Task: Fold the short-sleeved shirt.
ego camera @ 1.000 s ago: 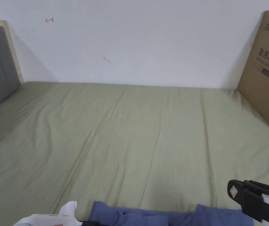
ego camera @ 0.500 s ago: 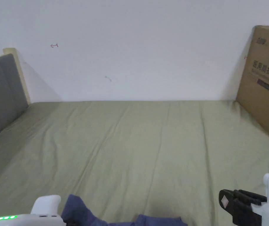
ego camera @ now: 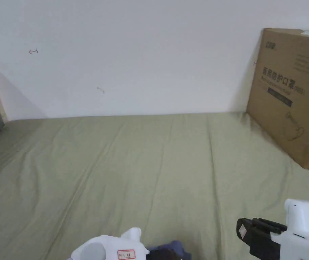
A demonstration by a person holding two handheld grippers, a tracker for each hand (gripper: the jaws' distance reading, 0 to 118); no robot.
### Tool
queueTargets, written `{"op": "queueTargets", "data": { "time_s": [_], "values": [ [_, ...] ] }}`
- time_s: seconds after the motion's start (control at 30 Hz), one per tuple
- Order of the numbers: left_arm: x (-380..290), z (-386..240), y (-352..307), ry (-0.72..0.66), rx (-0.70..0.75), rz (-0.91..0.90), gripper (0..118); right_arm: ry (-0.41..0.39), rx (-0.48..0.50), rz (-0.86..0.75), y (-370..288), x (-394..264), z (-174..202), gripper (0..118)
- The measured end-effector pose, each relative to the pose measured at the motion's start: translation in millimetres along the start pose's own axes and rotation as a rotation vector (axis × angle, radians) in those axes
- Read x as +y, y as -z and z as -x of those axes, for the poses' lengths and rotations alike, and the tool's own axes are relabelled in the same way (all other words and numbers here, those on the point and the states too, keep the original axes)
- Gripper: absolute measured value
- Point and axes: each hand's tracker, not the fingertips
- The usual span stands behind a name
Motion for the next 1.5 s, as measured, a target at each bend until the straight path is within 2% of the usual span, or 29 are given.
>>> {"op": "queueTargets", "data": {
  "time_s": [0.03, 0.07, 0.13, 0.23, 0.27, 0.3, 0.33, 0.37, 0.43, 0.6, 0.73, 0.77, 0.83, 0.9, 0.97, 1.07, 1.13, 1.2, 1.27, 1.33, 1.5],
  "values": [
    [-1, 0, 0, -0.008, -0.04, -0.003, 103, 0.005, 0.004, 0.002, 1, -1, -1, 0],
    [-3, -2, -4, -0.006, -0.079, -0.017, 116, 0.007, 0.006, 0.004, 1, -1, -2, 0],
    [-6, -7, -24, 0.028, -0.14, -0.087, 118, 0.006, 0.007, 0.005, 2, -2, -2, 0],
    [-14, -13, -57, 0.115, -0.035, -0.183, 117, 0.003, 0.01, 0.007, 3, -3, -3, 0],
    [-18, -17, -69, 0.17, 0.03, -0.23, 106, 0.003, 0.011, 0.007, 3, -3, -4, 0],
    [-23, -22, -76, 0.227, 0.093, -0.273, 81, 0.004, 0.01, 0.006, 3, -4, -4, 0],
    [-27, -28, -80, 0.302, 0.156, -0.302, 38, 0.005, 0.011, 0.004, 4, -4, -5, 0],
    [-28, -33, -76, 0.36, 0.218, -0.29, 0, 0.004, 0.011, -0.002, 4, -4, -5, 0],
    [-31, -38, -59, 0.416, 0.269, -0.23, 0, -0.001, 0.003, -0.019, 3, -3, -6, 0],
    [-25, -34, -1, 0.355, 0.18, -0.081, 0, 0.03, 0.002, -0.032, 4, 1, -11, 0],
    [-23, -16, 65, 0.24, 0.324, 0.112, 0, 0.023, -0.011, -0.032, 4, 0, -11, 0],
    [-26, -8, 75, 0.187, 0.302, 0.136, 0, 0.021, -0.013, -0.03, 5, 0, -10, 0],
    [-26, 3, 83, 0.033, 0.114, 0.092, 0, 0.024, -0.012, -0.024, 7, -1, -9, 0],
    [-24, 14, 89, -0.109, -0.007, 0.118, 0, 0.039, -0.003, -0.017, 9, -2, -8, 0],
    [-26, 14, 77, -0.146, -0.088, 0.124, 0, 0.06, 0.0, -0.004, 12, -4, -5, 0],
    [-27, -25, 22, 0.098, -0.043, -0.112, 0, 0.069, 0.026, -0.003, 9, -3, 0, 0],
    [-25, -58, -26, 0.293, 0.031, -0.308, 0, 0.026, 0.024, -0.058, 1, 3, 5, 0],
    [-26, -91, -82, 0.429, 0.1, -0.55, 0, -0.022, -0.013, -0.135, -10, 13, 12, 0],
    [-26, -114, -127, 0.515, 0.143, -0.759, 0, -0.055, -0.027, -0.213, -19, 24, 18, 0],
    [-23, -132, -161, 0.58, 0.312, -0.929, 0, -0.102, -0.067, -0.305, -24, 36, 27, 0],
    [-24, -141, -193, 0.735, 0.609, -1.161, 0, -0.239, -0.204, -0.524, -25, 57, 52, 0]
  ]
}}
